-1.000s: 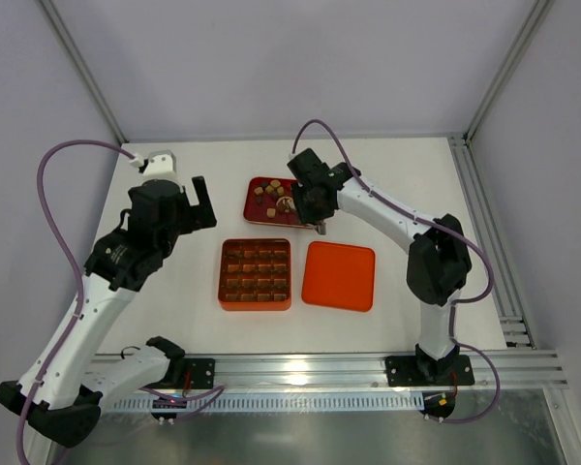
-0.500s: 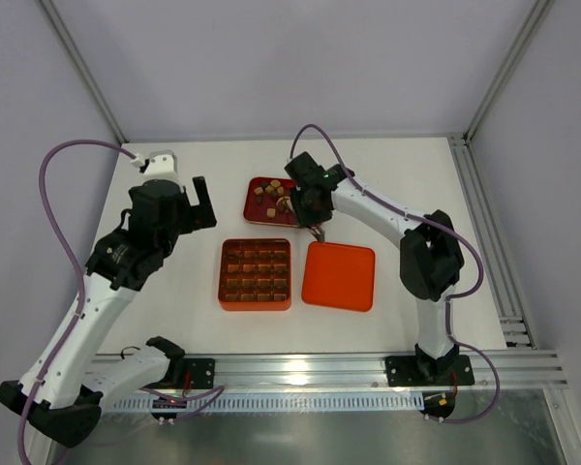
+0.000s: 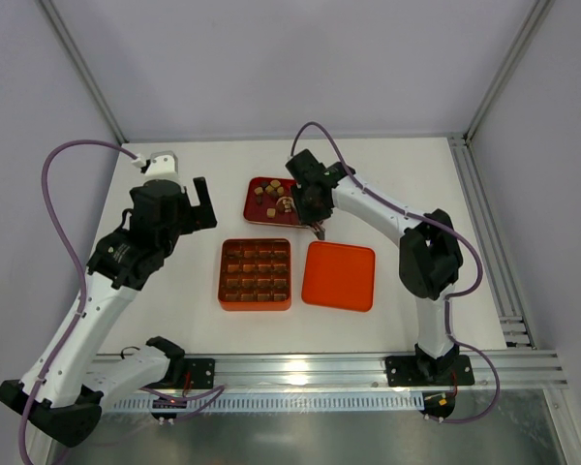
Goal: Pack the chocolate
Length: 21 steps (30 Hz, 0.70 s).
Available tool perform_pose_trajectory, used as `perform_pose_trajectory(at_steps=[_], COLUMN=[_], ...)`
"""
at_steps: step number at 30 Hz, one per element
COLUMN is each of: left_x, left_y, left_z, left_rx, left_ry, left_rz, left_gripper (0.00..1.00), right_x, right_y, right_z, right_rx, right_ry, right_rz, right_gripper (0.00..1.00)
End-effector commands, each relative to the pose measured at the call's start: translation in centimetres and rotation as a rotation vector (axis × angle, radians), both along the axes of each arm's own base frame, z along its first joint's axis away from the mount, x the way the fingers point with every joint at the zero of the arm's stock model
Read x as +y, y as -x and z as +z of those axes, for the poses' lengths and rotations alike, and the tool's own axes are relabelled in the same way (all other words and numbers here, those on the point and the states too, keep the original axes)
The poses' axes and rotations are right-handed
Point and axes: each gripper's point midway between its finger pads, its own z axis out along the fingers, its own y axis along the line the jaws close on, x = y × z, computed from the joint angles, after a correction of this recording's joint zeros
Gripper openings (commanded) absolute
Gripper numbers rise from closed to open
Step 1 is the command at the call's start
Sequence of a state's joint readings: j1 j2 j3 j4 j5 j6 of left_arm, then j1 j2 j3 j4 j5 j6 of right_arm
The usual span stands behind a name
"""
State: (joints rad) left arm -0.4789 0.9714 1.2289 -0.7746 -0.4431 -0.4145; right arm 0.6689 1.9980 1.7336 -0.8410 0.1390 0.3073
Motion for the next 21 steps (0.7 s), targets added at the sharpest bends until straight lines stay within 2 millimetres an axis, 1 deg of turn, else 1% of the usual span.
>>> perform_pose_trajectory(at_steps=[1,7,21], left_x=[-0.2,-0.2,-0.4], left_y=[-0.5,-0.5,-0.5], left_z=[0.9,0.9,0.8], left_rx=[-0.038,-0.037,-0.036], left_ry=[0.022,0.027,0.038], left_rz=[-0.001,0.0,-0.003], left_gripper=[1.0,1.0,1.0], right_x=[0.4,0.2,-0.1], right_y=[-1.3,-1.4,-1.5], right_z=[4.0,5.5,6.7], right_rx=[-0.084,-0.112,-0.124], right_ry=[-0.052,-0.062,-0.075], right_rz=[0.004,-0.003,-0.007], right_gripper=[0.37,0.37,0.36])
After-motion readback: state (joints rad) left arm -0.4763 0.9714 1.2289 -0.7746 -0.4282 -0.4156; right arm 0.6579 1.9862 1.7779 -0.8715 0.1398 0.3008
